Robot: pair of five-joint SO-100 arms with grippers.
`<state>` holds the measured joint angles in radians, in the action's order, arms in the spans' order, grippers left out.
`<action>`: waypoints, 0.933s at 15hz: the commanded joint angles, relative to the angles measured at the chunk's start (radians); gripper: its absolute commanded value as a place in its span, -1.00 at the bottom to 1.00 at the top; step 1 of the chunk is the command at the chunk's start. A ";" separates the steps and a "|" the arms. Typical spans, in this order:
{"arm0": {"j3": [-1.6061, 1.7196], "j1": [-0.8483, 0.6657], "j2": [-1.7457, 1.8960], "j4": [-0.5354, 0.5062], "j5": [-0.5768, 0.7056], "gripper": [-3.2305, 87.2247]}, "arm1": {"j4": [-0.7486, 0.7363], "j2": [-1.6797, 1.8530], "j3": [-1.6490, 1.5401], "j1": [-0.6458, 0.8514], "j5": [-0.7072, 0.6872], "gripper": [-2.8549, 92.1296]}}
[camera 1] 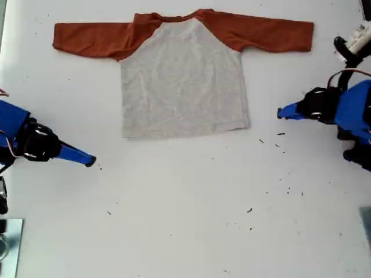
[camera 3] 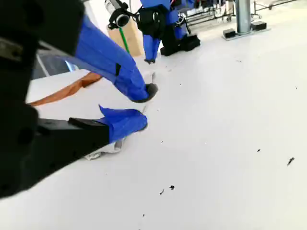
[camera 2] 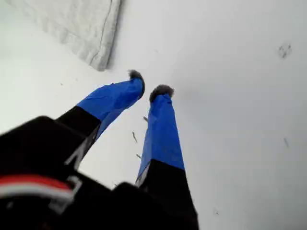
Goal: Fold t shirt
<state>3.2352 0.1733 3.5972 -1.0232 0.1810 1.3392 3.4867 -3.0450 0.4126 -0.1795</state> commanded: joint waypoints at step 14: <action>0.009 -0.189 0.006 -0.005 -0.041 -0.94 | 0.268 -0.856 1.063 0.569 -0.701 -0.87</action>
<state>3.2352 -0.0123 3.5972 -1.0232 0.1565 1.5739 2.7811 -2.2381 0.8299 -0.7348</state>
